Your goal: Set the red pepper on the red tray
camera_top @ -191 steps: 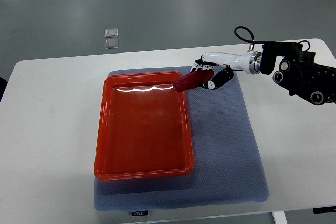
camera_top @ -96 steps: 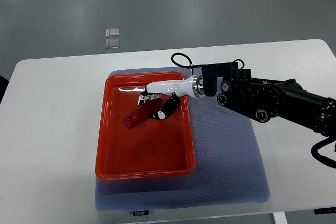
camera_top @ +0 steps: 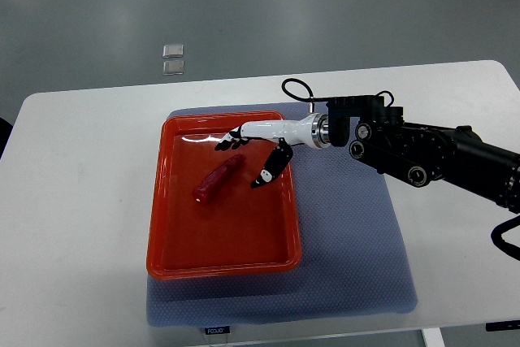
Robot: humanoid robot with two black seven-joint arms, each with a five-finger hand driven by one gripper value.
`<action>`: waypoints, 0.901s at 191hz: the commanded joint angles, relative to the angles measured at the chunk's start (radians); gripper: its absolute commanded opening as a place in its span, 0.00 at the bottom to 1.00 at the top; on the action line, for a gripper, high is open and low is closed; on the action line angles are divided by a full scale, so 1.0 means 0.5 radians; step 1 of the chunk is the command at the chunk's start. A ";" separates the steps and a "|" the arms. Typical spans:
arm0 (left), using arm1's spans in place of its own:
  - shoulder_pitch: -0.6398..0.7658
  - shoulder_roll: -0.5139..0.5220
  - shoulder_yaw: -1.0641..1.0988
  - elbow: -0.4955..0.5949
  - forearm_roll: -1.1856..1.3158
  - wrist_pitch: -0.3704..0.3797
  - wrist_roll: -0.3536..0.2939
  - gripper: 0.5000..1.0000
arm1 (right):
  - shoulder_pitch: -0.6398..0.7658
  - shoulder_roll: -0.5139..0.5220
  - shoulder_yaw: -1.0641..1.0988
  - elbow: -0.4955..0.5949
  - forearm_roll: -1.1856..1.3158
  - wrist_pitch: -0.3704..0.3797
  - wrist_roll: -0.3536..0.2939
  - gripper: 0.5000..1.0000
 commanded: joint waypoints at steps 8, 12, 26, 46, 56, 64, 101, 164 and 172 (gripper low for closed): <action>0.000 0.000 0.000 0.000 -0.001 -0.001 0.000 1.00 | -0.043 -0.065 0.189 0.000 0.185 0.026 -0.011 0.72; 0.000 0.000 0.000 -0.003 0.000 0.002 0.000 1.00 | -0.052 -0.074 0.213 0.000 0.219 0.032 -0.014 0.72; 0.000 0.000 0.000 0.000 -0.001 -0.001 0.000 1.00 | -0.073 -0.108 0.281 0.000 0.342 0.053 -0.014 0.74; 0.000 0.000 0.000 0.000 -0.001 0.002 0.000 1.00 | -0.150 -0.163 0.410 -0.003 0.599 0.069 -0.017 0.79; 0.000 0.000 0.000 0.000 0.003 0.002 0.000 1.00 | -0.190 -0.191 0.486 -0.003 0.749 0.072 -0.017 0.80; 0.000 0.000 0.000 0.000 -0.001 0.002 0.000 1.00 | -0.211 -0.209 0.533 -0.016 0.875 0.087 -0.029 0.81; 0.000 0.000 0.000 0.000 -0.001 -0.001 0.000 1.00 | -0.288 -0.203 0.603 -0.252 1.578 0.173 -0.317 0.82; 0.000 0.000 0.000 0.000 -0.001 0.002 0.000 1.00 | -0.417 -0.182 0.600 -0.454 3.023 0.228 -0.462 0.83; 0.000 0.000 0.000 0.000 -0.001 0.002 0.000 1.00 | -0.438 -0.179 0.600 -0.454 3.106 0.231 -0.462 0.83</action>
